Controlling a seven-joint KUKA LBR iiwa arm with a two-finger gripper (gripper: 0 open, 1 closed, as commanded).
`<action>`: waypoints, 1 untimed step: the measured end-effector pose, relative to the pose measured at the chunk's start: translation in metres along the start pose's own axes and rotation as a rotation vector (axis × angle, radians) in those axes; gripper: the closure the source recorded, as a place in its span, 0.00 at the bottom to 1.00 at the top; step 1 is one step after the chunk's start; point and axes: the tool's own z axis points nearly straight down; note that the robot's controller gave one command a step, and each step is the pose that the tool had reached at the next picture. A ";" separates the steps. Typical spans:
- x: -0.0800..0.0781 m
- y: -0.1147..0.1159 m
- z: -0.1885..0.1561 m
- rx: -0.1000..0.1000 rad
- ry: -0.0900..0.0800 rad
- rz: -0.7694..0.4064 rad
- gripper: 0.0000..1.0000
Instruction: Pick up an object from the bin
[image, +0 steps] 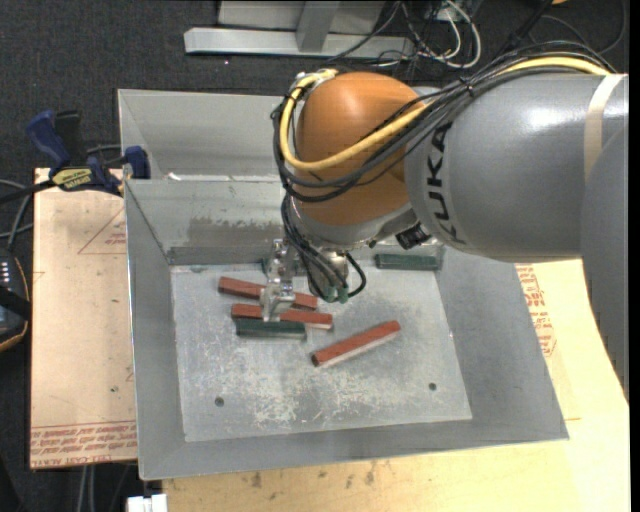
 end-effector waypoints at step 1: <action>0.000 0.000 0.000 0.000 0.000 0.000 0.00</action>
Offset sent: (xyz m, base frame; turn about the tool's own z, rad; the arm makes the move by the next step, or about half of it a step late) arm 0.0000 0.0000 0.0000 0.0000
